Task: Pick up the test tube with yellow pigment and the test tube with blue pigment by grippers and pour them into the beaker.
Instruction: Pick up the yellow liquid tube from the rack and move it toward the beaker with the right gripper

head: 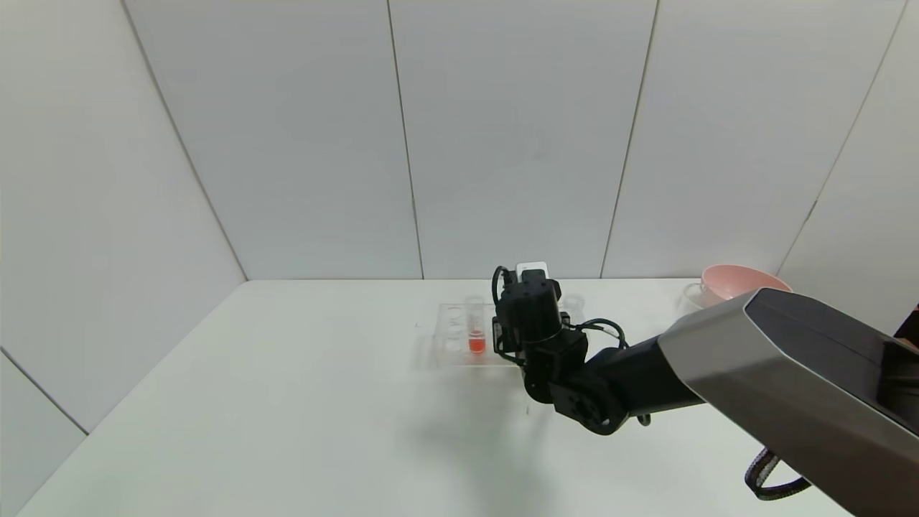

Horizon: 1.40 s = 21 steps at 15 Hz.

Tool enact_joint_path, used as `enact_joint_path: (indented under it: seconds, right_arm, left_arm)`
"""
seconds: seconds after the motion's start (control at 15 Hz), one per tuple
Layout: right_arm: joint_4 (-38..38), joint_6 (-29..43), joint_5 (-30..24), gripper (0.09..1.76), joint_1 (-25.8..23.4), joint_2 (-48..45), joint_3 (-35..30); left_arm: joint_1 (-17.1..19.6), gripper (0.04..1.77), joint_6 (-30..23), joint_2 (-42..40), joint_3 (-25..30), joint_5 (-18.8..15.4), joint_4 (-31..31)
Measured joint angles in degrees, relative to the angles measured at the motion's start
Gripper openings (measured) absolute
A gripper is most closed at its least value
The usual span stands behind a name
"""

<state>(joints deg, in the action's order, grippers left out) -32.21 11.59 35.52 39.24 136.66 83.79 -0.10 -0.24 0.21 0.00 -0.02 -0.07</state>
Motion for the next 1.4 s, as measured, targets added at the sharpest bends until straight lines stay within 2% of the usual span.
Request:
enact_joint_path:
  seconds: [0.07,0.13,0.67,1.0,1.4]
  right_arm:
    - [0.0,0.0,0.0,0.76,0.0,-0.2,-0.3]
    - [-0.3,0.0,0.0,0.56,0.1,-0.4,-0.5]
    - [0.0,-0.2,0.0,0.57,0.2,-2.5,-1.6]
    - [-1.9,-5.4,0.2,0.57,0.2,-8.0,-1.5]
    - [-2.6,-6.0,0.0,0.57,0.6,-9.8,-1.6]
  left_arm:
    - [0.0,1.76,0.0,0.0,0.0,0.0,0.0]
    - [0.0,1.76,0.0,0.0,0.0,0.0,0.0]
    - [0.0,1.76,0.0,0.0,0.0,0.0,0.0]
    - [0.0,1.76,0.0,0.0,0.0,0.0,0.0]
    - [0.0,1.76,0.0,0.0,0.0,0.0,0.0]
